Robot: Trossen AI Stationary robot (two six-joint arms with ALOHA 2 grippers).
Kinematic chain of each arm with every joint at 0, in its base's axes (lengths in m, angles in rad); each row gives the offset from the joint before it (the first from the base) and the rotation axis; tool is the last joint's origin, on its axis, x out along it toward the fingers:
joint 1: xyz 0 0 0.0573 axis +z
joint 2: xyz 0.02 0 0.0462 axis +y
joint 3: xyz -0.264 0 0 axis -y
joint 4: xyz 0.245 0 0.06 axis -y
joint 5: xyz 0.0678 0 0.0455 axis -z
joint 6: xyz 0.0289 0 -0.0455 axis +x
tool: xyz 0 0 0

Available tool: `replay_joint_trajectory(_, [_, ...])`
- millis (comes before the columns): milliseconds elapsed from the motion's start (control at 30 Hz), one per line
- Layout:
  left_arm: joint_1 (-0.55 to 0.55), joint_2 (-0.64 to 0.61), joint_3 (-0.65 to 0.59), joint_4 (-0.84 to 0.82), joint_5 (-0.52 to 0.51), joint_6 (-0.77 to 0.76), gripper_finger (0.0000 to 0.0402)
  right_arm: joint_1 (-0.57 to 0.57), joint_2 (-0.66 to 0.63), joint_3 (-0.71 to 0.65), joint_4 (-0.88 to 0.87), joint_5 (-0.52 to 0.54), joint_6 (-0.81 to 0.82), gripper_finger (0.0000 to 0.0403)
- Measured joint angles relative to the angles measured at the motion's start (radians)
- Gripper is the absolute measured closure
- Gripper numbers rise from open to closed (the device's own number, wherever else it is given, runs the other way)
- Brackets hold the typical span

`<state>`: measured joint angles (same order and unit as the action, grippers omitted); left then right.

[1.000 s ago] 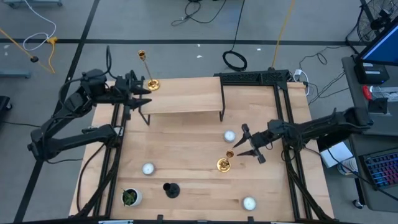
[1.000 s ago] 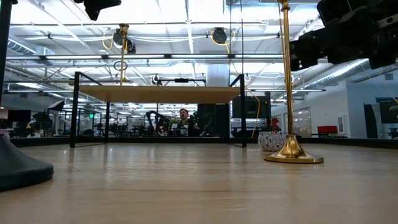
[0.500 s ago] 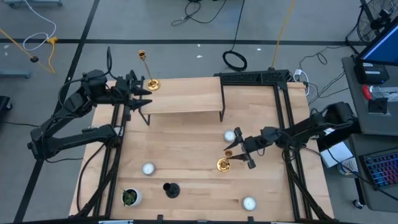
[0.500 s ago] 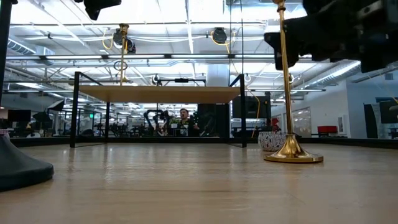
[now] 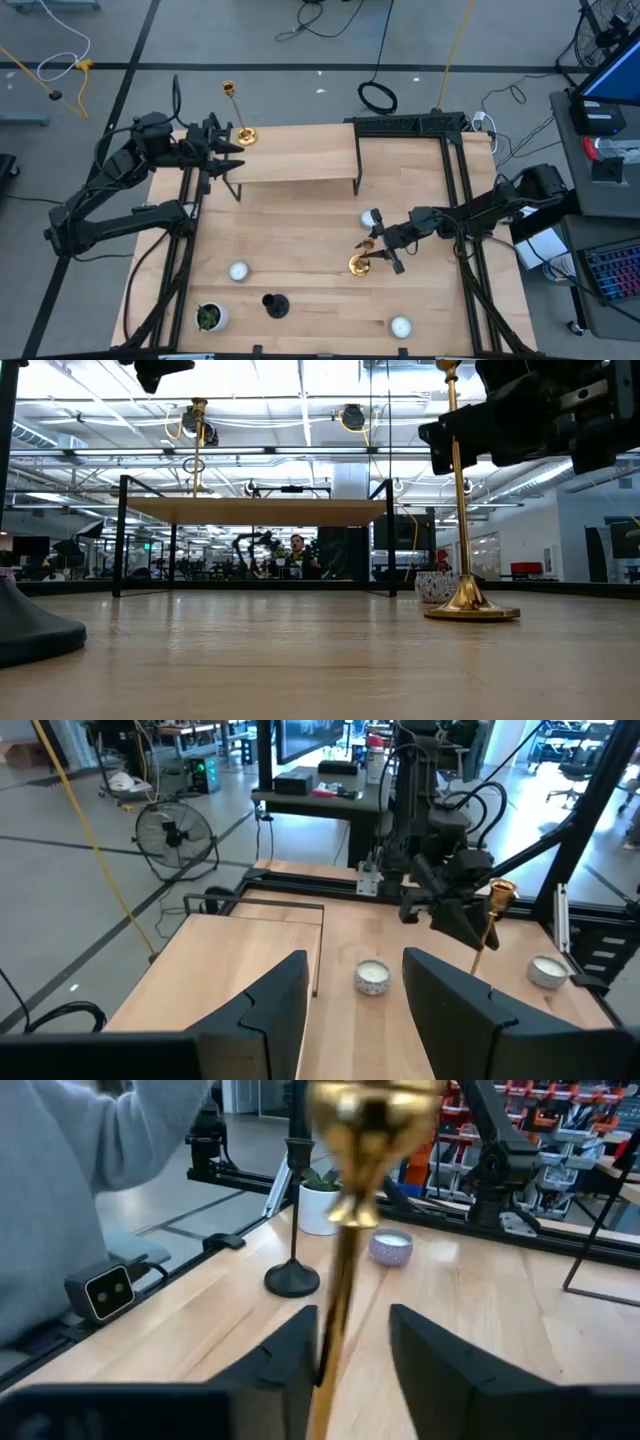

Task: Pick & Place candle stick holders
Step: Put the gold candle holder on the shelf

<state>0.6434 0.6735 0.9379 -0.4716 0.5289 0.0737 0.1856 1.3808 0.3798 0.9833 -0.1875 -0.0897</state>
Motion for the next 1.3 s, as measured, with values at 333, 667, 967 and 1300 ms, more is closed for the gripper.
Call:
replay_joint_trajectory(333, [0.000, 0.000, 0.000, -0.006, 0.000, 0.000, 0.0229, -0.002, 0.001, -0.001, 0.082, 0.005, -0.141, 0.0385])
replay_joint_trajectory(667, [-0.063, 0.002, 0.000, -0.005, 0.011, 0.001, 0.0229, -0.040, 0.000, 0.201, 0.054, 0.050, -0.078, 0.0389])
replay_joint_trajectory(967, [-0.237, 0.032, 0.000, -0.001, 0.020, 0.035, 0.0229, -0.122, 0.000, 0.466, -0.273, 0.239, 0.117, 0.0389])
replay_joint_trajectory(1300, [-0.449, 0.233, 0.000, 0.111, -0.176, 0.034, 0.0229, -0.211, 0.095, 0.570, -0.292, 0.157, 0.208, 0.0390])
